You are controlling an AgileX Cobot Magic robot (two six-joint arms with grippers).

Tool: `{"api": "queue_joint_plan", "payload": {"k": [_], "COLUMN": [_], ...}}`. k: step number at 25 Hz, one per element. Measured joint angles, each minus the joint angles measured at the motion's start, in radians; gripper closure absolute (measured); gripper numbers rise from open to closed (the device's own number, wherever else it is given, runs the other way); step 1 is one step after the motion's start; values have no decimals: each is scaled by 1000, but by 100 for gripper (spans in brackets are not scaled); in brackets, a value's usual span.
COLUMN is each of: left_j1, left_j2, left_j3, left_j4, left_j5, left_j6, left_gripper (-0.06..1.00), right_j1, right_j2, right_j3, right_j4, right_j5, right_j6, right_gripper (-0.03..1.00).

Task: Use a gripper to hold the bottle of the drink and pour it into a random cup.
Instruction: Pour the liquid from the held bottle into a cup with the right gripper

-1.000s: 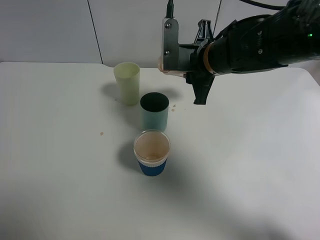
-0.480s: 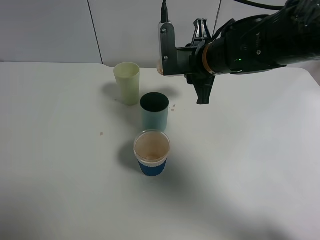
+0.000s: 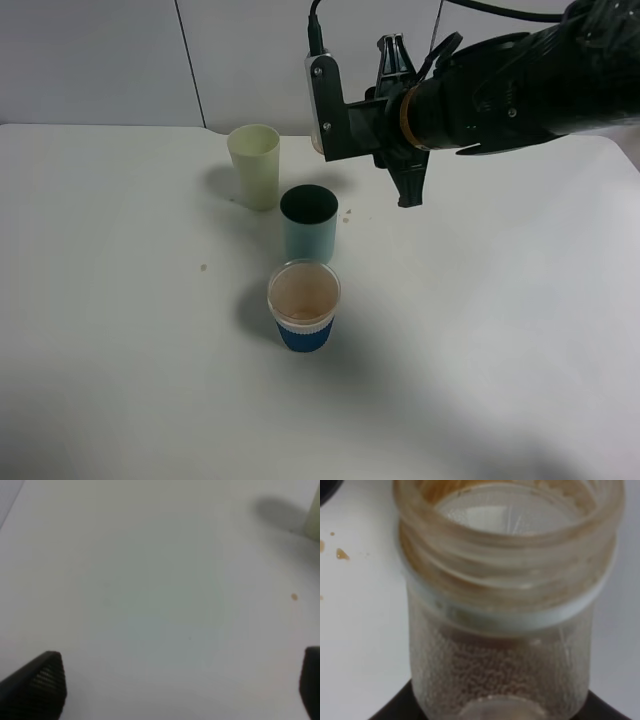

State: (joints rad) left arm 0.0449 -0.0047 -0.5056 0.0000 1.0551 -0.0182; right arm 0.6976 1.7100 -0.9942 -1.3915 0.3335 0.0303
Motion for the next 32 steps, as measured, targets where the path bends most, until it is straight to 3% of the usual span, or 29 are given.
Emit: {"api": "queue_joint_plan", "payload": {"k": [23, 32], "left_j1": [0, 0], "left_j2": [0, 0], "left_j3": [0, 0], "left_j4": [0, 5], "left_j5": [0, 0], "left_j6": [0, 0], "left_gripper": [1, 1], "right_j1": [9, 28], "right_j2": [28, 30], "right_j3": [0, 0], "right_j4": [56, 29], "right_j5": [105, 84], "right_j6": [-16, -22], "right_gripper": [61, 61]}}
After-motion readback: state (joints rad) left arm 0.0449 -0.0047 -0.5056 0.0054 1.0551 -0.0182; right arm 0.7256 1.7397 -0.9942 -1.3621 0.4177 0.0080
